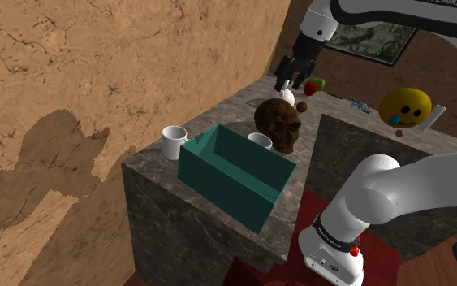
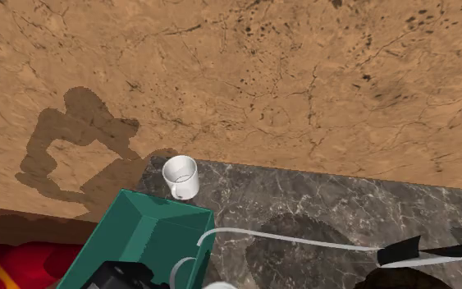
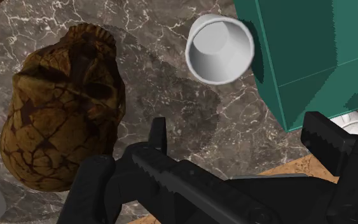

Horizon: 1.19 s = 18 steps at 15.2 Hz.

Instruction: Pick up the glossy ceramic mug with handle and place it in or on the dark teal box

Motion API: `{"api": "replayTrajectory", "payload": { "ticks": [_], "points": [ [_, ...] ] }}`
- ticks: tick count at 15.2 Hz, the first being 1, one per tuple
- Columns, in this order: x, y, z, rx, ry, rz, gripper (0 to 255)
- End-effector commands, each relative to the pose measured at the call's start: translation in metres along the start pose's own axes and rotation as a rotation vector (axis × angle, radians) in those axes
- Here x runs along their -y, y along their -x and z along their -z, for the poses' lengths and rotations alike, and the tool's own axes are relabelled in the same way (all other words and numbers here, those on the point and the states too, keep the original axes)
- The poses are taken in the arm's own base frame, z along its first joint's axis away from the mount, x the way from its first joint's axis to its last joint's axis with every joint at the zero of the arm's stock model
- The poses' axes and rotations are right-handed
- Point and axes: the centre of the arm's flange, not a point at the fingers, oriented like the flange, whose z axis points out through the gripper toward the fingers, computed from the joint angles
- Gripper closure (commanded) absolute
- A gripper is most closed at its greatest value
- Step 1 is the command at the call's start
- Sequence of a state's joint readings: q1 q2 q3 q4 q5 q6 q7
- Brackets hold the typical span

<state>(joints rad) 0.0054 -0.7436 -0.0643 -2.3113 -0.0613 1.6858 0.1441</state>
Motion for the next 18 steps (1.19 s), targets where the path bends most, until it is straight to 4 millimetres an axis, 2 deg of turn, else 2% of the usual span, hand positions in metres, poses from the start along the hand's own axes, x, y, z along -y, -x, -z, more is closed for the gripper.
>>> {"api": "replayTrajectory", "payload": {
  "ticks": [1, 18],
  "points": [
    [0.000, 0.000, 0.000, 0.000, 0.000, 0.000, 0],
    [0.174, -0.092, -0.119, 0.034, 0.034, 0.006, 0]
  ]
}}
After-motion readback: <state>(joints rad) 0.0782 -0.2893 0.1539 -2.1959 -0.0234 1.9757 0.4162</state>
